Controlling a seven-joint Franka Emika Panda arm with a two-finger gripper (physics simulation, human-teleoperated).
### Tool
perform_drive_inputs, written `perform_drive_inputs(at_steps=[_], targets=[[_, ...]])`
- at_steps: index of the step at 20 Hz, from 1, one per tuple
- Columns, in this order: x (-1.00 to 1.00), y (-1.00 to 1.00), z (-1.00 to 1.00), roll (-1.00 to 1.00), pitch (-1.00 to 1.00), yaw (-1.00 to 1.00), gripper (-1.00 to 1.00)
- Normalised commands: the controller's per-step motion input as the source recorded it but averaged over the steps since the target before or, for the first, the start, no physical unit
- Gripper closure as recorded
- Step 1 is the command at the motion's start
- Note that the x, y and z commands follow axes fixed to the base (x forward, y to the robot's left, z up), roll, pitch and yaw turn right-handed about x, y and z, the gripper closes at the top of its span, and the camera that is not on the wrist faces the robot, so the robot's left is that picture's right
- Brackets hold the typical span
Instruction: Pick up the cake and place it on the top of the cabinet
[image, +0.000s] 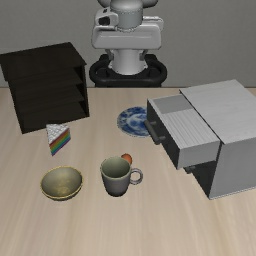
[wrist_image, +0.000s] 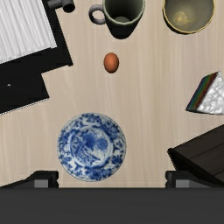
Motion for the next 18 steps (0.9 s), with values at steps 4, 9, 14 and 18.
perform_drive_inputs(at_steps=[4,9,14,18], targets=[[0.0,-1.0,0.0,0.0,0.0,0.0,-1.0],[0.0,-1.0,0.0,0.0,0.0,0.0,-1.0],[0.0,-1.0,0.0,0.0,0.0,0.0,-1.0],[0.0,-1.0,0.0,0.0,0.0,0.0,-1.0]])
